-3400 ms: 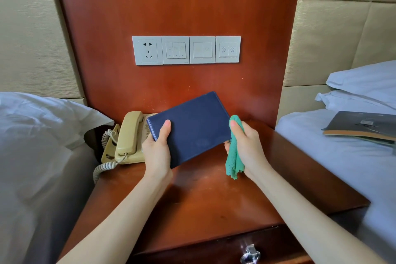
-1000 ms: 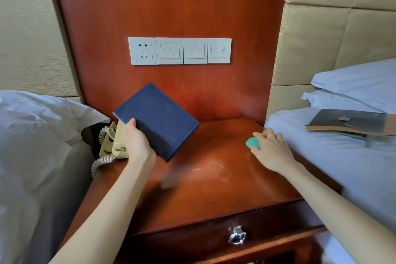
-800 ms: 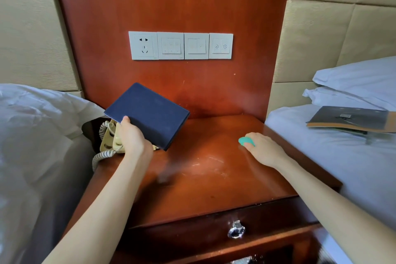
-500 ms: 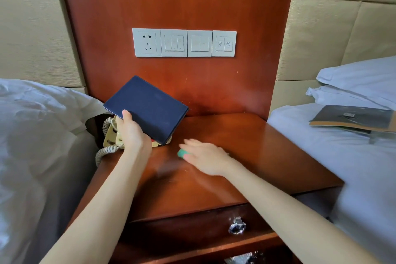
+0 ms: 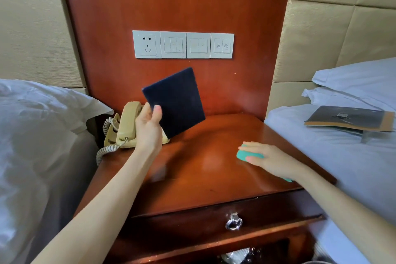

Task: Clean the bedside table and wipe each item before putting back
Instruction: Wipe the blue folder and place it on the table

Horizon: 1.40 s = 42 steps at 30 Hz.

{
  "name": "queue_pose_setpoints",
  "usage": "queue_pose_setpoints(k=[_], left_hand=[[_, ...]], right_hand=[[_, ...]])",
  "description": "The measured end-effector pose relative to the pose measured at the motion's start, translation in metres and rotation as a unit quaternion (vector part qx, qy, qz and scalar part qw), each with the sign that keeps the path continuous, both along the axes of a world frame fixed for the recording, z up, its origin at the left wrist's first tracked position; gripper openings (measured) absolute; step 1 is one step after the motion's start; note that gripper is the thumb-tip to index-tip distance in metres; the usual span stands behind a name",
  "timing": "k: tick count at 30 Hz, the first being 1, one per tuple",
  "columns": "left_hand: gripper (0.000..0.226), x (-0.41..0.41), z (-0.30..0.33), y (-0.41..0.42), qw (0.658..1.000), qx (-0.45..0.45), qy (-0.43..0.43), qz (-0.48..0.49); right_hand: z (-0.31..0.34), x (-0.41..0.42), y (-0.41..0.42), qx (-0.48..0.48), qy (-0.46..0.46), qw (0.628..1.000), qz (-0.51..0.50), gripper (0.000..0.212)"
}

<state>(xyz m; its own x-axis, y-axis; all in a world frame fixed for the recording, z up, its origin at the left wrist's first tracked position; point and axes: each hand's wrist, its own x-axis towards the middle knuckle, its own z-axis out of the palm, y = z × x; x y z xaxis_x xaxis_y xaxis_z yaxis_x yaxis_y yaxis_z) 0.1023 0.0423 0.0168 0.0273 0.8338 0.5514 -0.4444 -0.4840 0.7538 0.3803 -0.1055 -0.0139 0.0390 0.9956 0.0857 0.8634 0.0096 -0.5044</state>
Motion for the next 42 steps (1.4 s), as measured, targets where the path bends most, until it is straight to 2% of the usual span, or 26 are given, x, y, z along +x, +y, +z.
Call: queue_pose_setpoints(k=[2,4,6,8,10,12,14,17,19,20,21,25,32,34,38,40,42], left_hand=[[0.028,0.007,-0.002,-0.006,0.995,0.053,0.085,-0.01],[0.031,0.014,0.002,-0.012,0.982,0.096,0.163,0.0],[0.032,0.016,0.002,-0.013,0.962,0.158,0.223,0.013],[0.031,0.017,0.001,-0.01,0.935,0.21,0.285,0.011],[0.032,0.012,0.004,-0.006,0.895,0.29,0.337,0.018],[0.032,0.004,0.01,0.001,0.845,0.372,0.38,0.054],[0.036,-0.005,0.015,0.011,0.794,0.413,0.428,0.124],[0.042,-0.011,0.013,0.021,0.725,0.408,0.496,0.248],[0.045,-0.011,0.006,0.024,0.698,0.379,0.529,0.298],[0.046,-0.011,0.002,0.026,0.696,0.357,0.537,0.316],[0.046,-0.011,0.0,0.028,0.705,0.331,0.534,0.329],[0.043,-0.022,0.001,0.036,0.775,0.225,0.465,0.364],[0.031,-0.031,0.002,0.037,0.798,0.173,0.444,0.369],[0.029,-0.029,0.001,0.037,0.801,0.173,0.453,0.35],[0.024,-0.028,0.0,0.036,0.798,0.182,0.472,0.327],[0.024,-0.028,-0.002,0.034,0.795,0.192,0.48,0.318],[0.025,-0.028,-0.006,0.032,0.803,0.198,0.477,0.297]], right_hand=[[0.016,0.003,0.0,0.032,0.106,0.993,-0.049,0.029],[0.035,-0.009,0.011,0.088,0.25,0.962,-0.073,0.031],[0.056,-0.02,0.027,0.091,0.407,0.906,-0.073,0.043],[0.077,-0.031,0.04,0.03,0.534,0.842,-0.069,0.051],[0.088,-0.041,0.047,-0.012,0.591,0.804,-0.071,0.045],[0.09,-0.05,0.057,-0.003,0.603,0.794,-0.078,0.032],[0.087,-0.055,0.066,0.007,0.599,0.796,-0.086,0.043],[0.081,-0.064,0.079,-0.003,0.579,0.81,-0.093,0.049],[0.073,-0.071,0.091,0.009,0.539,0.833,-0.125,0.05],[0.069,-0.074,0.097,0.017,0.518,0.843,-0.145,0.05],[0.065,-0.077,0.105,0.023,0.503,0.848,-0.168,0.051],[0.051,-0.086,0.129,0.027,0.474,0.848,-0.238,0.049],[0.032,-0.093,0.144,-0.003,0.44,0.872,-0.216,0.041],[0.035,-0.094,0.144,-0.012,0.36,0.907,-0.218,0.033],[0.038,-0.086,0.143,-0.01,0.118,0.976,-0.184,0.031],[0.038,-0.083,0.14,0.027,0.025,0.986,-0.164,0.032],[0.039,-0.08,0.135,0.091,0.026,0.979,-0.179,0.029]])
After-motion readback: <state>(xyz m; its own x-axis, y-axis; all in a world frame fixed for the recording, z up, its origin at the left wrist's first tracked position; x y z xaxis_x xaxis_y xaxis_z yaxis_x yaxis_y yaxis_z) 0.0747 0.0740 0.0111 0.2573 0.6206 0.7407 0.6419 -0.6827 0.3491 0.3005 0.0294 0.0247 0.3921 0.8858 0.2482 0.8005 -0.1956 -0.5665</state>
